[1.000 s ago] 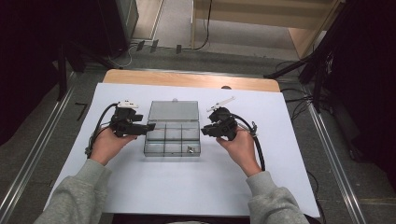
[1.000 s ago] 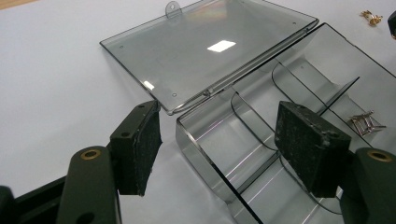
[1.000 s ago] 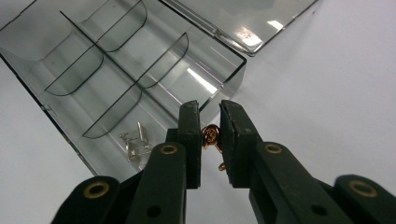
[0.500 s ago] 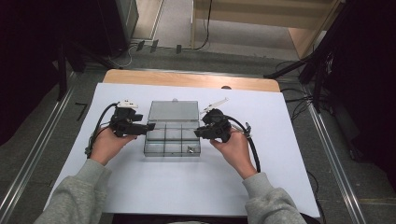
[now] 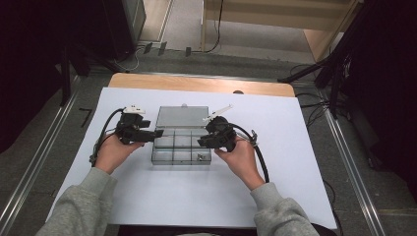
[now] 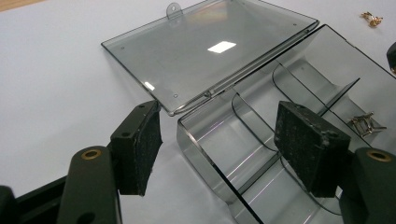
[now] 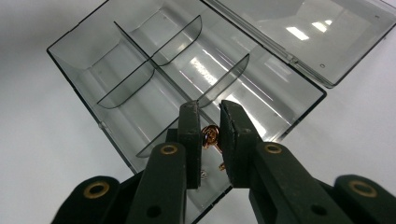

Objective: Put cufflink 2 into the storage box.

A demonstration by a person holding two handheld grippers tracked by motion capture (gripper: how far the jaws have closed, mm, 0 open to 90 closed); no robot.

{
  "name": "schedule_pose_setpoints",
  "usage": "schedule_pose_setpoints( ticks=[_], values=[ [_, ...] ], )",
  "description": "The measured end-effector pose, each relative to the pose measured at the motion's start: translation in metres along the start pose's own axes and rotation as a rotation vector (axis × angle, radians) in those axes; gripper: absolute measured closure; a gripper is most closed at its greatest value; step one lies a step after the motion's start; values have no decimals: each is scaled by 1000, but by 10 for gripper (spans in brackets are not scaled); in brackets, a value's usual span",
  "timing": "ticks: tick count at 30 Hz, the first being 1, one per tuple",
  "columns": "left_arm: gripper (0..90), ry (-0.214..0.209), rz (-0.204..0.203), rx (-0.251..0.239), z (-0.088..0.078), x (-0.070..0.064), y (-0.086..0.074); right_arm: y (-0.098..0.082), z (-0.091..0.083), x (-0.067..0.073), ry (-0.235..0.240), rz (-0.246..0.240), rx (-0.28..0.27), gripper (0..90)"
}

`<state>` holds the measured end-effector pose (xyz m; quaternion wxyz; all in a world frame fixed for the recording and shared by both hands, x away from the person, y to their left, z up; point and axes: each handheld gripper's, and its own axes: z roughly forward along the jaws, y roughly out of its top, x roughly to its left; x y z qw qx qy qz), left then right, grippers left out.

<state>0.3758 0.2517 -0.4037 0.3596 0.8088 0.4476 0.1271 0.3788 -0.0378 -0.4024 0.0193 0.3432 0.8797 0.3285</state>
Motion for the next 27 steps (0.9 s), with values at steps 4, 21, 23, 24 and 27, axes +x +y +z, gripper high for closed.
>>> schedule_pose_setpoints(
  ticks=[4, 21, 23, 24, 27],
  values=[
    [326, -3, 0, 2, 0, 0, 0, 1, 2, 3, 4, -5, -3, 806],
    [334, -1, 2, 5, -1, 0, 1, 4, 17, 16, 42, -28, 10, 806],
    [334, 1, 3, 4, 0, 0, 1, 4, 20, 18, 48, -27, 13, 806],
    [333, 0, 3, 4, 0, 0, 1, 4, 21, 19, 49, -31, 16, 806],
    [333, 0, 4, 6, -1, 0, 1, 4, 24, 22, 57, -30, 22, 806]
  ],
)
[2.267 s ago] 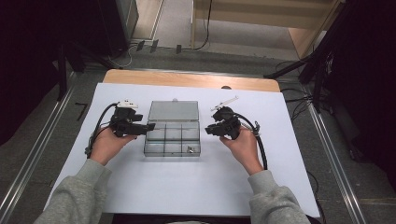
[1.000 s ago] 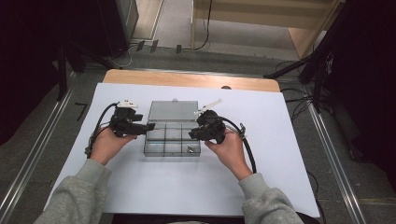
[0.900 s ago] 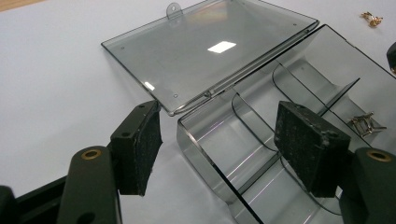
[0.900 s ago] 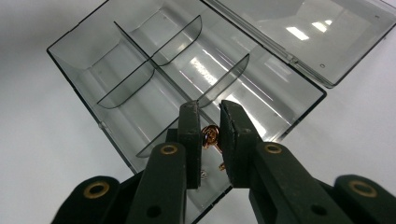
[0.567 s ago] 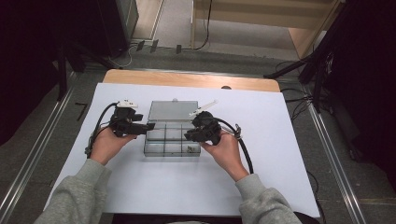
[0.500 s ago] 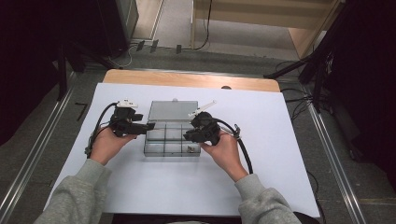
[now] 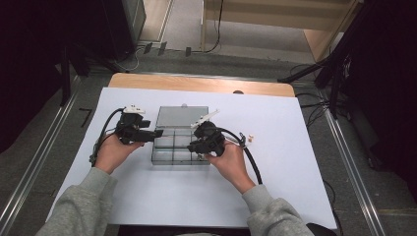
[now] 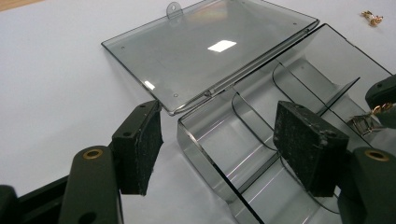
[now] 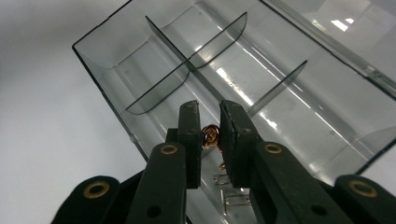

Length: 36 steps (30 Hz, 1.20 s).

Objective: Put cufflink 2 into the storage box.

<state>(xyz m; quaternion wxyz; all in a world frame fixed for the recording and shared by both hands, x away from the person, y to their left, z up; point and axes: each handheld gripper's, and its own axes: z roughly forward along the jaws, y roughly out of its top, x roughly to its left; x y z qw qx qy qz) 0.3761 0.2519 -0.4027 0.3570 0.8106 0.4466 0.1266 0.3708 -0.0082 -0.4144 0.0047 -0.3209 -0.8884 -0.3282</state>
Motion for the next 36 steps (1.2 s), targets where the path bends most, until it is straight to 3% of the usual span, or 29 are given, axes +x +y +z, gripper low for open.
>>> schedule_pose_setpoints(
  ticks=[27, 36],
  values=[
    [329, 1, 3, 1, 1, -1, 0, 4, 23, 15, 34, -37, 28, 805],
    [329, -2, 3, -1, 1, 0, 0, 2, 34, 13, 35, -34, 53, 803]
  ],
)
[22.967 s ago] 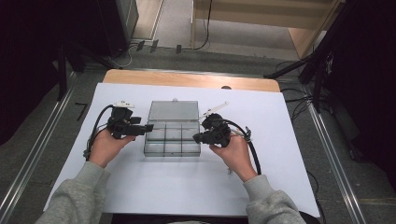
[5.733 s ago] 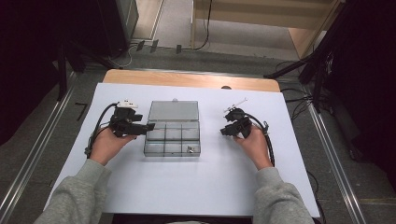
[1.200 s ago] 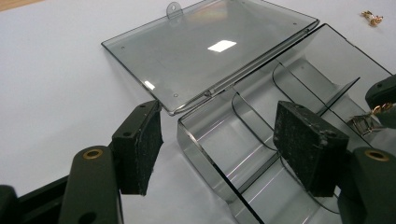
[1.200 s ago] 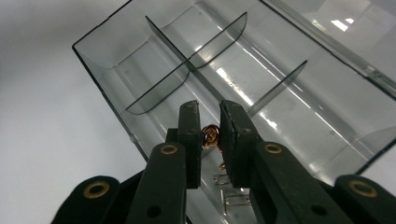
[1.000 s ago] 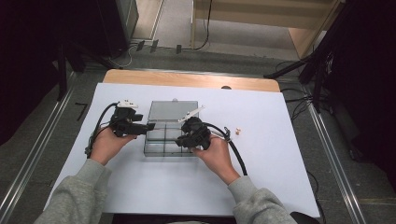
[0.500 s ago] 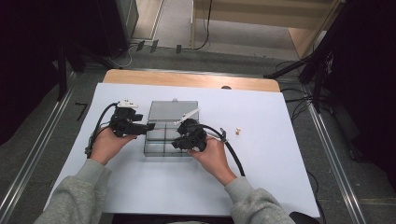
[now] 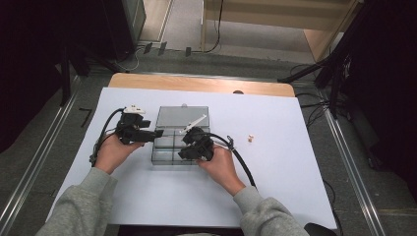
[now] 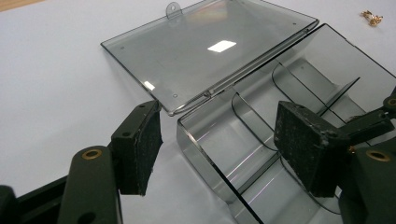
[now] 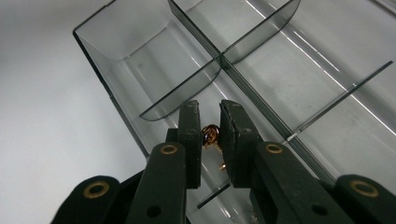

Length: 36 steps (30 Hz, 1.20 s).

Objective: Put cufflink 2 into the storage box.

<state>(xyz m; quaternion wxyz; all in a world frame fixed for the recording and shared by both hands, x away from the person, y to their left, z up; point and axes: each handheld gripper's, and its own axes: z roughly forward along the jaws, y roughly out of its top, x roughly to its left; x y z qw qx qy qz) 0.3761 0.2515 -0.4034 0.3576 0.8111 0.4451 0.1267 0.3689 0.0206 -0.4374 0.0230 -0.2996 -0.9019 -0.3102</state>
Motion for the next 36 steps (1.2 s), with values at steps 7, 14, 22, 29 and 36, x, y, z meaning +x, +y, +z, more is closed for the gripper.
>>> schedule_pose_setpoints(
  ticks=[7, 14, 22, 29, 36],
  values=[
    [329, -1, -1, 1, 0, 0, 0, -1, 8, -4, -5, 14, 26, 799],
    [327, -3, -1, 0, 0, 0, 0, -1, 12, -6, -3, 19, 33, 794],
    [327, -2, -2, 1, 0, 0, 0, 0, 10, -5, -10, 16, 29, 760],
    [327, -1, 1, 2, 0, 1, 0, 2, 0, -5, -11, 16, -3, 710],
    [327, -1, -2, -4, -1, 1, 0, 2, -13, -6, -22, 22, -25, 643]
  ],
)
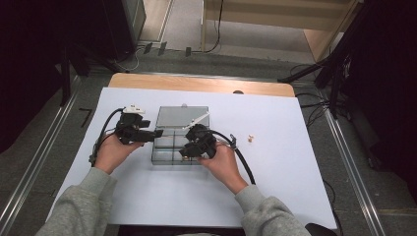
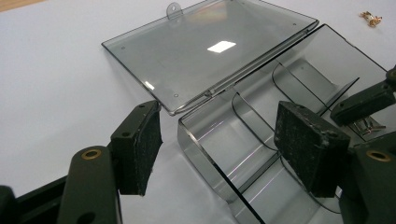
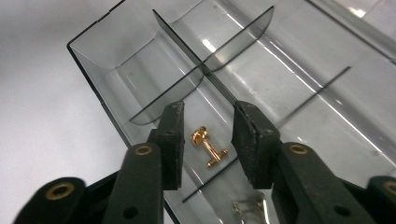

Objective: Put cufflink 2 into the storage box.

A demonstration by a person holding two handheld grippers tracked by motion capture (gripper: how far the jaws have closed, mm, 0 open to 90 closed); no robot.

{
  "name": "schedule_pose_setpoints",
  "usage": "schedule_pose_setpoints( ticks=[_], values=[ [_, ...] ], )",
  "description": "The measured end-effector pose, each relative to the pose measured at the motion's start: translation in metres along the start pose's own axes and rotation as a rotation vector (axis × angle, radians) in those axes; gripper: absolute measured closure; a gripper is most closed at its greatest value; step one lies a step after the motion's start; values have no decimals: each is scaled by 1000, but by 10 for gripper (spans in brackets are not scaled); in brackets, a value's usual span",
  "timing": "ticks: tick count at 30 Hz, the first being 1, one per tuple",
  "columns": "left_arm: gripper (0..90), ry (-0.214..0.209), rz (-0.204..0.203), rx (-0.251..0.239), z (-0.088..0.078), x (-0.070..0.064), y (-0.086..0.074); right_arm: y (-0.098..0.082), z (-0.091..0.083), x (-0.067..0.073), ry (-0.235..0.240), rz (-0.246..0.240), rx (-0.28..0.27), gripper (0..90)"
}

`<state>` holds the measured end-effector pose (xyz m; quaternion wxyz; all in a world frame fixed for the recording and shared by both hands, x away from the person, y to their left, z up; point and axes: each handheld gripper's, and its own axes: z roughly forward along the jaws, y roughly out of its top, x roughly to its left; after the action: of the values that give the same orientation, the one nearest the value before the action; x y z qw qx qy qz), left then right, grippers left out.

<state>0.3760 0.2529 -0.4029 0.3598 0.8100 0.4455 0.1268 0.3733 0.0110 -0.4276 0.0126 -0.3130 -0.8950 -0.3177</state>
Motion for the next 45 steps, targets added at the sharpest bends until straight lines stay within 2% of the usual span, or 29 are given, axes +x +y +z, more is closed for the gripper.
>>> schedule_pose_setpoints(
  ticks=[5, 6, 10, 27, 39, 45],
  values=[
    [326, 2, 1, 3, 0, 0, 0, 0, -7, -2, 2, 4, -13, 584],
    [326, 3, 0, 4, 1, 0, 0, 0, -10, -4, 9, 11, -12, 545],
    [327, 4, -1, -1, 0, 0, 0, -1, -14, -7, -4, 20, -18, 499],
    [326, 7, 1, 5, 1, 0, 0, -7, -42, -25, -49, 58, -63, 485],
    [326, 6, -5, -2, 0, 1, 0, -16, -52, -38, -68, 83, -76, 473],
    [326, 6, -4, 4, 0, 1, 0, -23, -57, -47, -85, 116, -80, 482]
  ],
)
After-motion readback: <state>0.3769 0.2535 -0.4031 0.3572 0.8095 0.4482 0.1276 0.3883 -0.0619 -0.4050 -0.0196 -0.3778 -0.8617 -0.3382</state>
